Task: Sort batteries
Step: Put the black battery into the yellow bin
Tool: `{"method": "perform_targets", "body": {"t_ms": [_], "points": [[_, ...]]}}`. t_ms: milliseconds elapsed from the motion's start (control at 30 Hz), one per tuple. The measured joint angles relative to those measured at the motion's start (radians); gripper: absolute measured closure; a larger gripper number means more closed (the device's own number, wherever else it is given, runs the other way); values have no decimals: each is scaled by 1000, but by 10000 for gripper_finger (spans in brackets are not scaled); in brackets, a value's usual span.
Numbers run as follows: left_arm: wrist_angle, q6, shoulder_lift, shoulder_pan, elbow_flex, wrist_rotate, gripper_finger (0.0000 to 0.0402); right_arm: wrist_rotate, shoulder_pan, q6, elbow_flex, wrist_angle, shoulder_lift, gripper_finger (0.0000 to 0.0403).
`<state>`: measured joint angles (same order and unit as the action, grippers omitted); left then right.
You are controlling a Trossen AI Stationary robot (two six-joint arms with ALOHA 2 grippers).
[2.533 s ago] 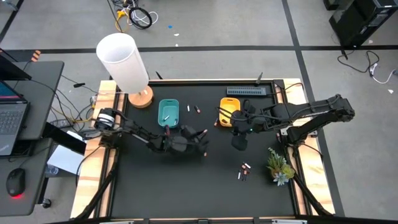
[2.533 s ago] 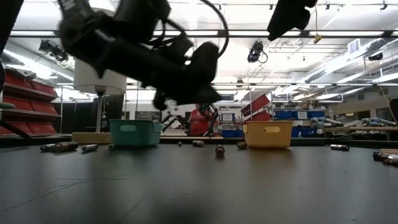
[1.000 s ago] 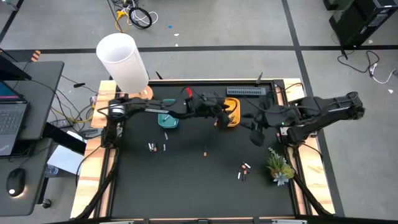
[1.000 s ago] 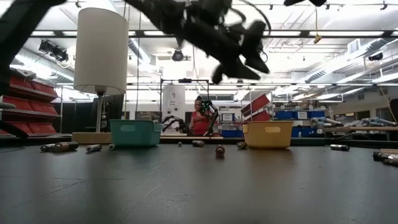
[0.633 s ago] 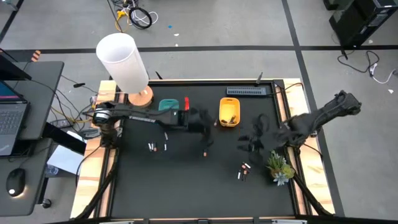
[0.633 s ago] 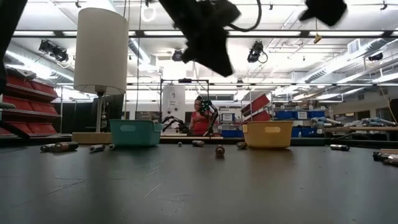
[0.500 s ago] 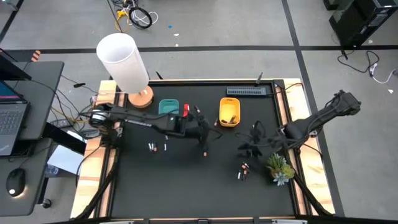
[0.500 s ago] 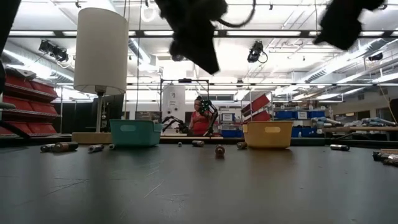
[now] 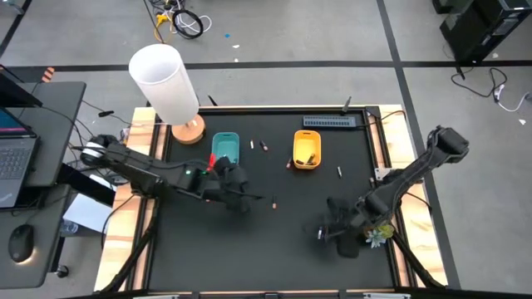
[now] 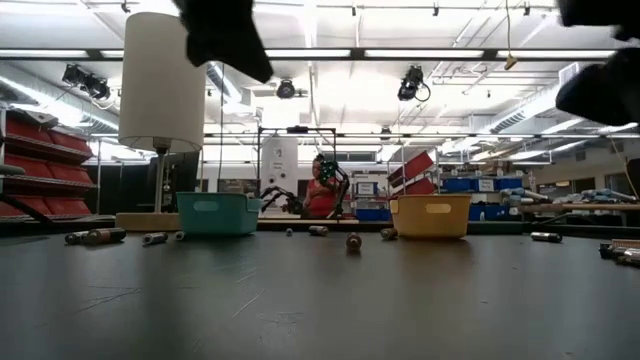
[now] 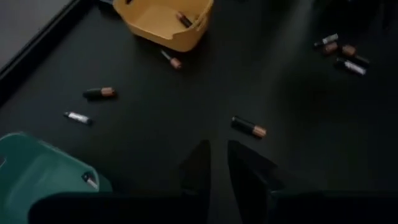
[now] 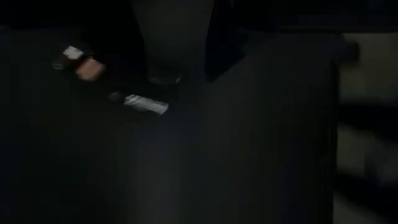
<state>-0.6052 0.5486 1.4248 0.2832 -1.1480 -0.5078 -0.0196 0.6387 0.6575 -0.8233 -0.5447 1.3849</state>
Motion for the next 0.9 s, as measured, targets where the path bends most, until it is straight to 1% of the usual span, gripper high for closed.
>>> {"method": "perform_targets", "body": {"t_ms": [67, 133, 267, 367, 467, 567, 900], "points": [[23, 29, -38, 11, 41, -15, 335, 41, 17, -76, -12, 0, 53, 234], [39, 48, -63, 21, 65, -20, 335, 58, 32, -140, -28, -5, 98, 234], [41, 64, -87, 34, 82, -19, 335, 46, 49, -296, -73, -15, 169, 237], [35, 66, -91, 39, 87, -21, 335, 43, 47, -369, -92, -24, 221, 239], [35, 84, -91, 48, 87, -21, 335, 20, 41, -427, -122, -79, 263, 239], [35, 90, -91, 58, 87, -21, 335, 12, 32, -472, -148, -102, 284, 239], [34, 92, -91, 60, 87, -20, 335, 12, -15, -583, -138, -110, 298, 243]]}}
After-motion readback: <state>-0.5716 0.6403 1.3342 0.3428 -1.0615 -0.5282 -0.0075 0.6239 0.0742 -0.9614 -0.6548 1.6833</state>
